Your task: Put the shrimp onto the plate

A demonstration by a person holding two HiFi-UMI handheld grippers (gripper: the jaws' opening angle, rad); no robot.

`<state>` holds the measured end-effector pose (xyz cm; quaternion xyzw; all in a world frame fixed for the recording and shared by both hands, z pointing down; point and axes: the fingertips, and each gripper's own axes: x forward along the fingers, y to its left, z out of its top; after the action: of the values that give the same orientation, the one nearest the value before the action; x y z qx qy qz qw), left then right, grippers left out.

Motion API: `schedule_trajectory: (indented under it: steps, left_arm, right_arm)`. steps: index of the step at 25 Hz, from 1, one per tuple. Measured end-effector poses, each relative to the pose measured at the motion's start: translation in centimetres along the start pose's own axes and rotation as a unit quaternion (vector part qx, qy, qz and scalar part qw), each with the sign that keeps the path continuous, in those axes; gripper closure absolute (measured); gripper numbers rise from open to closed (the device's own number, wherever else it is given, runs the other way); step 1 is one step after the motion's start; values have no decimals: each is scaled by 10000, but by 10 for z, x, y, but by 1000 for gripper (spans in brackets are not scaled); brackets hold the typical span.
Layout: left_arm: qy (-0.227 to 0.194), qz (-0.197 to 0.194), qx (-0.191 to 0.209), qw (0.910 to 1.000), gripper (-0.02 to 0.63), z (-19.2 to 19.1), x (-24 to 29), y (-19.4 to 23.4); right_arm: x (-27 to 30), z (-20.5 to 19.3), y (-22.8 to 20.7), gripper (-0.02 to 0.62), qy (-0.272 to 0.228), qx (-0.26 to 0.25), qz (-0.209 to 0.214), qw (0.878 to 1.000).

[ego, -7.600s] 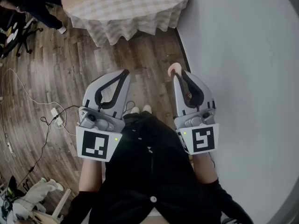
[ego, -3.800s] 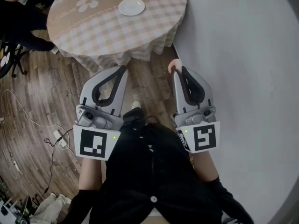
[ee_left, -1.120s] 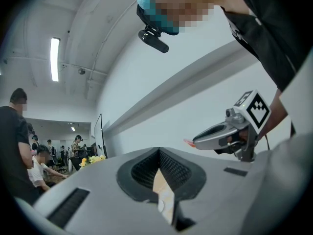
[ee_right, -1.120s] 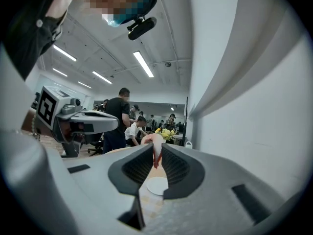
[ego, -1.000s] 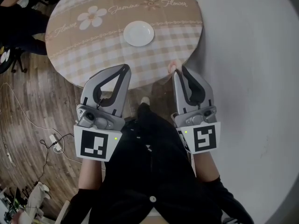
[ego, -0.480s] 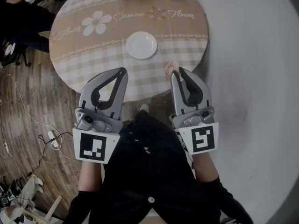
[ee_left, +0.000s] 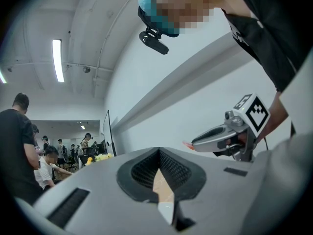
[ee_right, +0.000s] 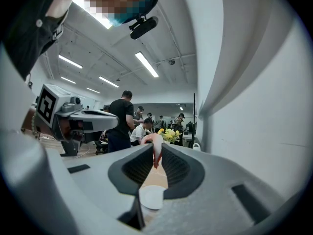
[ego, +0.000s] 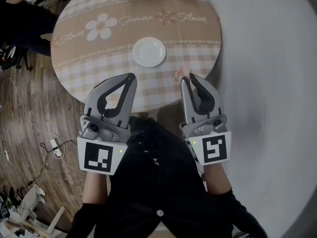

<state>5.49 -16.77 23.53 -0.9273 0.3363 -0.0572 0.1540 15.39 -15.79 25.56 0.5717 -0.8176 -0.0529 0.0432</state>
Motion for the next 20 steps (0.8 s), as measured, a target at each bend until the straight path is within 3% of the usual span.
schedule_trajectory:
  steps: [20]
  left_arm:
    - [-37, -240, 9, 9997, 604, -9, 14, 31]
  right_arm:
    - [35, -11, -2, 555, 302, -75, -205, 9993]
